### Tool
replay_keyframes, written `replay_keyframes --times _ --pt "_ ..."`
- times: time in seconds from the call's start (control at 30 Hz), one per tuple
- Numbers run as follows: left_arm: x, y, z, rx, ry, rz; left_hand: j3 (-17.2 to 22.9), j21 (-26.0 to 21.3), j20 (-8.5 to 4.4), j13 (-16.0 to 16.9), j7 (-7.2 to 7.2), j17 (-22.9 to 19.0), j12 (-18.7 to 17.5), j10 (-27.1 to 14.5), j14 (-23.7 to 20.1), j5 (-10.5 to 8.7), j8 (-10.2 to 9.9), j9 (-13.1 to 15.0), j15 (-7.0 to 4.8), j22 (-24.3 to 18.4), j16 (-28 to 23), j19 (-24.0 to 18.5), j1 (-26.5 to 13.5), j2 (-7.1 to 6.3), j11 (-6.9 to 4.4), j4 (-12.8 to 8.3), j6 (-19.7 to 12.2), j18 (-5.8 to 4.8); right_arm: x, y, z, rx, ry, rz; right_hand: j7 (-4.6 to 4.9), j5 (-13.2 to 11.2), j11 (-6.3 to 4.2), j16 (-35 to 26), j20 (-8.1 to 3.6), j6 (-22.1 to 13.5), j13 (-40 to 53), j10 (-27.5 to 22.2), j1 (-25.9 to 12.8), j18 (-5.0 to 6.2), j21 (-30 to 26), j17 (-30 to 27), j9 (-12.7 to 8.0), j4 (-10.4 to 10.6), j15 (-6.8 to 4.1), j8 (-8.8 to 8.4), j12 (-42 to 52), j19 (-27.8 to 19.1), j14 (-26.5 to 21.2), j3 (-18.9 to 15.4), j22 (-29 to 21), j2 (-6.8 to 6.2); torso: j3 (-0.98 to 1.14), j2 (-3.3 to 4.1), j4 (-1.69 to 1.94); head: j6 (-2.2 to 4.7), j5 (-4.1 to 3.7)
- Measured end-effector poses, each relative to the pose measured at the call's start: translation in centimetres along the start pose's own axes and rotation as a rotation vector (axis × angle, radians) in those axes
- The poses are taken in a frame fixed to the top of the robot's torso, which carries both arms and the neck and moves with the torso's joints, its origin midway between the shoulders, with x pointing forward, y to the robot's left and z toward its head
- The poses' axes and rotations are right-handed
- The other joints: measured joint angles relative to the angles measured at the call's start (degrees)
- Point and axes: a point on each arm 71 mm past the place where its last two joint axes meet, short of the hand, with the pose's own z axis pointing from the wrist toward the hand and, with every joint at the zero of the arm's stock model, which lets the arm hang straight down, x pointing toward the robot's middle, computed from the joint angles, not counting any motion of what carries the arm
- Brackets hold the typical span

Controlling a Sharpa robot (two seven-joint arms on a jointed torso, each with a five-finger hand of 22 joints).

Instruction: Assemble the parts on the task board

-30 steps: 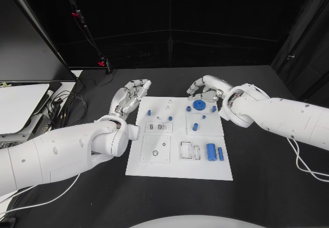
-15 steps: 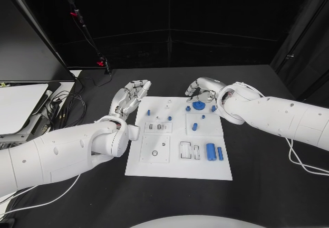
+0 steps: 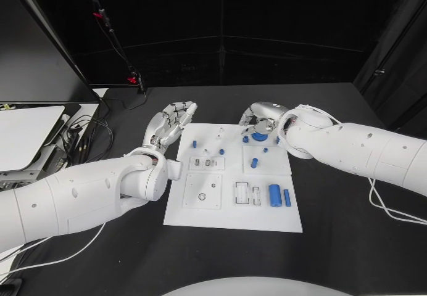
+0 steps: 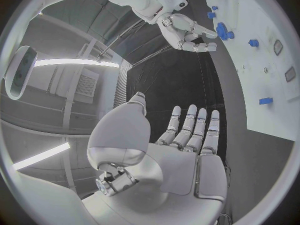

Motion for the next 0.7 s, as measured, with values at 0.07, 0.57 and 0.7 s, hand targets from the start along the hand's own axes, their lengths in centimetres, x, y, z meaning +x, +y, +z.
replay_keyframes --times 0.07,0.57,0.7 --pt "0.0 0.0 0.0 0.000 0.000 0.000 0.00 0.00 0.00 0.00 0.00 0.00 0.00 0.00 0.00 0.00 0.00 0.00 0.00 0.00 0.00 0.00 0.00 0.00 0.00 0.00 0.00 0.00 0.1 0.1 0.2 0.002 0.009 -0.010 -0.20 0.00 0.00 0.00 0.00 0.20 0.00 0.00 0.29 0.00 0.00 -0.08 0.00 0.16 0.00 -0.02 -0.14 0.00 0.00 0.16 0.00 -0.14 -0.01 -0.02 0.00 -0.05 0.00" --pt "0.0 0.1 0.0 0.000 0.001 0.000 0.00 0.00 0.00 0.00 0.00 0.00 0.00 0.00 0.00 0.24 0.00 -0.08 0.00 0.00 0.00 0.00 0.08 0.07 0.00 0.00 0.00 0.00 1.3 0.0 0.9 0.047 0.075 -0.078 -0.61 0.00 0.00 -0.24 0.00 0.62 -0.01 0.41 1.38 0.01 -0.21 -0.37 0.00 0.01 0.00 -0.96 -0.91 0.00 0.00 0.31 -0.01 -0.17 -0.04 -0.05 -0.03 -0.15 0.05" --pt "0.0 0.1 0.1 0.000 0.001 0.000 0.00 0.00 0.00 0.00 0.00 0.00 0.00 0.00 0.00 0.24 0.00 -0.08 0.00 0.00 0.00 0.00 0.23 0.22 0.00 0.00 0.00 0.00 1.5 -0.1 1.1 0.057 0.087 -0.090 -0.43 0.00 -0.01 -0.27 0.00 0.80 -0.01 0.42 1.37 0.01 -0.21 -0.59 0.00 0.01 0.00 -1.00 -0.91 0.00 0.00 0.31 -0.01 -0.17 -0.05 -0.06 -0.04 -0.15 0.02"
